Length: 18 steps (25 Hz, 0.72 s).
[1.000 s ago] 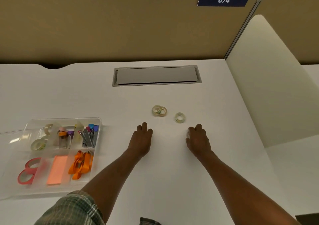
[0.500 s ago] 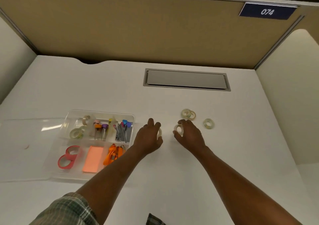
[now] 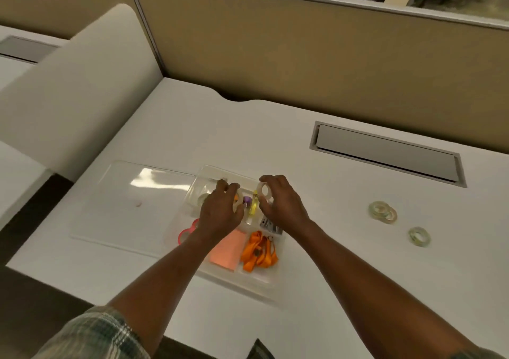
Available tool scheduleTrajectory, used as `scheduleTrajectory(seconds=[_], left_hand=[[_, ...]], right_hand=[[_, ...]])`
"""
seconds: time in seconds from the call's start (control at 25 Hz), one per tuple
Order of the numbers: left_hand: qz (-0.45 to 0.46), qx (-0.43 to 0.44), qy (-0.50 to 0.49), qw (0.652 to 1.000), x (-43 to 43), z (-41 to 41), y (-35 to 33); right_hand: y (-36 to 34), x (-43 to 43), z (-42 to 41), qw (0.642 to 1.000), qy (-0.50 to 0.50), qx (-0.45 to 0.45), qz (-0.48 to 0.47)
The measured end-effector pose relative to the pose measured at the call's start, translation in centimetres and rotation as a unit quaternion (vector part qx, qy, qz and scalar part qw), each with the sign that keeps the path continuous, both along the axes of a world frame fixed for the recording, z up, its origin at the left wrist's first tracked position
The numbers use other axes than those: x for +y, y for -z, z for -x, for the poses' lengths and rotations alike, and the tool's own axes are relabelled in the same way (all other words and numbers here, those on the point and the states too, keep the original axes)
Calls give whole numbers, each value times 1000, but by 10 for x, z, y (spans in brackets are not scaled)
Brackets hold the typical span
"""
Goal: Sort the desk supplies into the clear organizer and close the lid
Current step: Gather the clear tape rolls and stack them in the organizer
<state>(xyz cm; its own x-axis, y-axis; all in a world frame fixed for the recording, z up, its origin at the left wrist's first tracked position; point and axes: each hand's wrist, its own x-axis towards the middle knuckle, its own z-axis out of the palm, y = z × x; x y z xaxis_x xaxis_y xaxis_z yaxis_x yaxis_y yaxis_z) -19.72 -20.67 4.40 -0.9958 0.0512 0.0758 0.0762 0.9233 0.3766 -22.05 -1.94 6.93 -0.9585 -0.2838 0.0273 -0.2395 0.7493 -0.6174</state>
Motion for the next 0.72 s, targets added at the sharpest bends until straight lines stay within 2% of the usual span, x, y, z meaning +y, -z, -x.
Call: scheduleTrajectory(seconds=[0.16, 0.36, 0.72], left_hand=[[30, -25, -57, 998, -45, -2, 5], [20, -41, -90, 995, -68, -4, 8], [-4, -26, -98, 995, -68, -10, 8]], right_hand=[[5, -61, 8, 999, -44, -10, -4], [13, -105, 20, 996, -79, -22, -25], [16, -109, 19, 996, -78, -18, -37]])
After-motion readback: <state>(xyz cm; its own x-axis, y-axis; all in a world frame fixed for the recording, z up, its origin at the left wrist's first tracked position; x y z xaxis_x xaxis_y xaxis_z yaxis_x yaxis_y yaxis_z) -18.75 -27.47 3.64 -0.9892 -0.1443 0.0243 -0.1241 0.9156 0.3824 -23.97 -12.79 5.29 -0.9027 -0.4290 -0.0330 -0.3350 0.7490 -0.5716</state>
